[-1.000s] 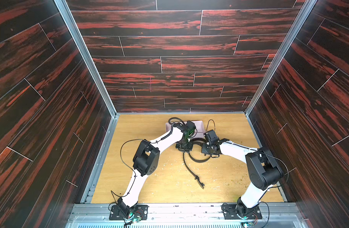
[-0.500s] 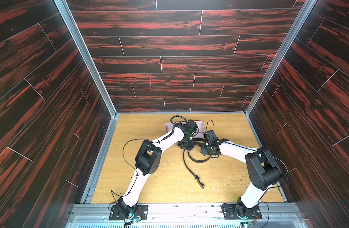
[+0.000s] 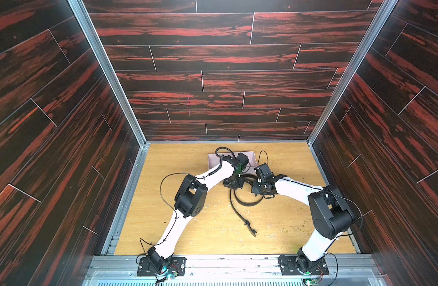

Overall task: Place the belts into the storage roll
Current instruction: Roll the belt at the center of the board.

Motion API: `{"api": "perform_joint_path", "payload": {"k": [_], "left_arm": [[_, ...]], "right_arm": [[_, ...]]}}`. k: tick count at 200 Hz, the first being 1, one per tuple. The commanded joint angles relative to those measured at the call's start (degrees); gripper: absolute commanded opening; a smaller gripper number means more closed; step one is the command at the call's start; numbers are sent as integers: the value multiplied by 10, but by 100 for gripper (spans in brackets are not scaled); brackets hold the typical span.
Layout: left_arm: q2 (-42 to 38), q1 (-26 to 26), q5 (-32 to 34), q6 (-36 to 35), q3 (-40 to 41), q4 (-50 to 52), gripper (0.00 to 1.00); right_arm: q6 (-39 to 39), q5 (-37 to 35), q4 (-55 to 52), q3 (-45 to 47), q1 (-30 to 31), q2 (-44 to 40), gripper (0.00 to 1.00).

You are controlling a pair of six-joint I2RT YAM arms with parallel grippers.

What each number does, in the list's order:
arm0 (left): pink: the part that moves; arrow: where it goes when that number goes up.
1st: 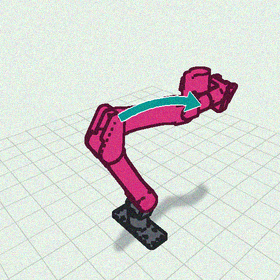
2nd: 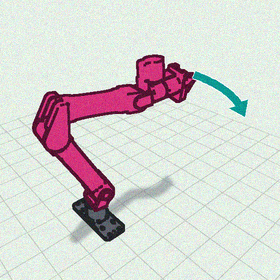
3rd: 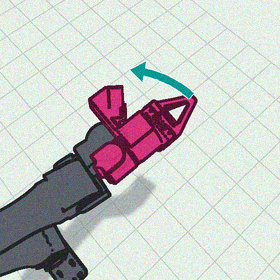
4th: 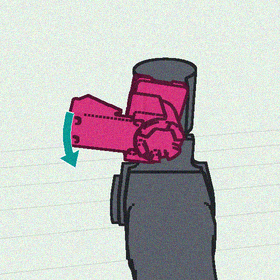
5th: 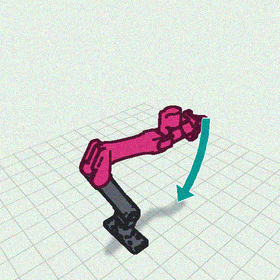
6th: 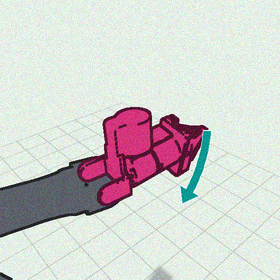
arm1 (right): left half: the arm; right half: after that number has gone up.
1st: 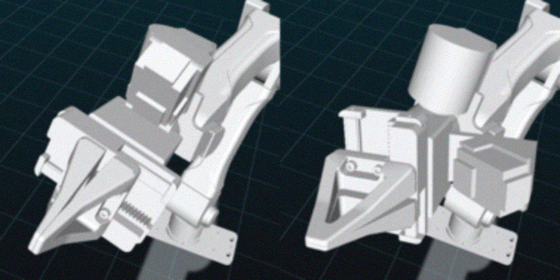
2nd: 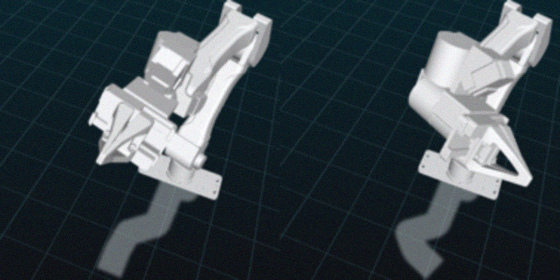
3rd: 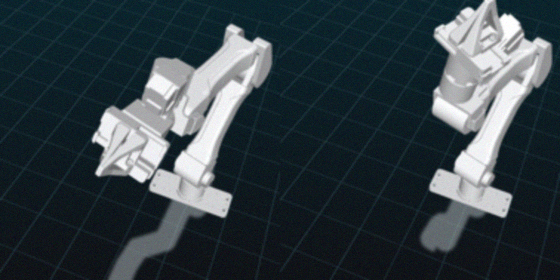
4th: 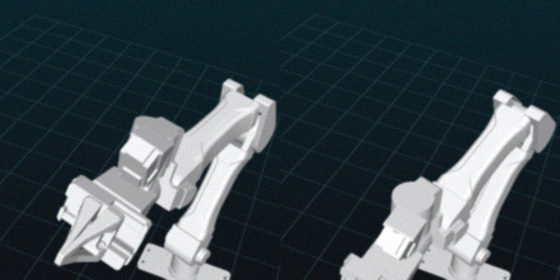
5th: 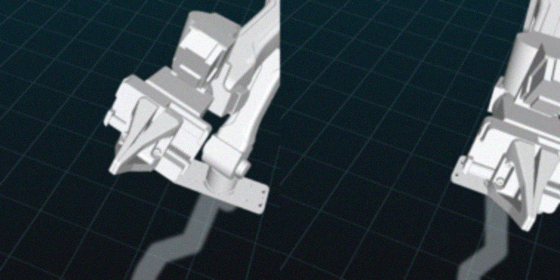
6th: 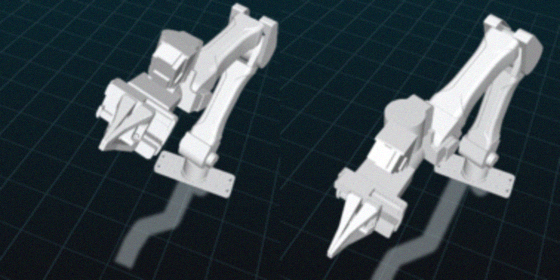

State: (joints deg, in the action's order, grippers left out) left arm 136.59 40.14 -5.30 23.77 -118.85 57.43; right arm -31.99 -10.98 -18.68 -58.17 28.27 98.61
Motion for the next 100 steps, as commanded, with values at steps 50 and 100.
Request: {"api": "perform_joint_path", "payload": {"k": [50,100], "left_arm": [[-27,-3,25,-10,16,72,0],[-39,-17,37,-38,29,93,0]], "right_arm": [[37,81,-57,90,43,-202,76],[59,74,-73,133,185,-273,76]]}}
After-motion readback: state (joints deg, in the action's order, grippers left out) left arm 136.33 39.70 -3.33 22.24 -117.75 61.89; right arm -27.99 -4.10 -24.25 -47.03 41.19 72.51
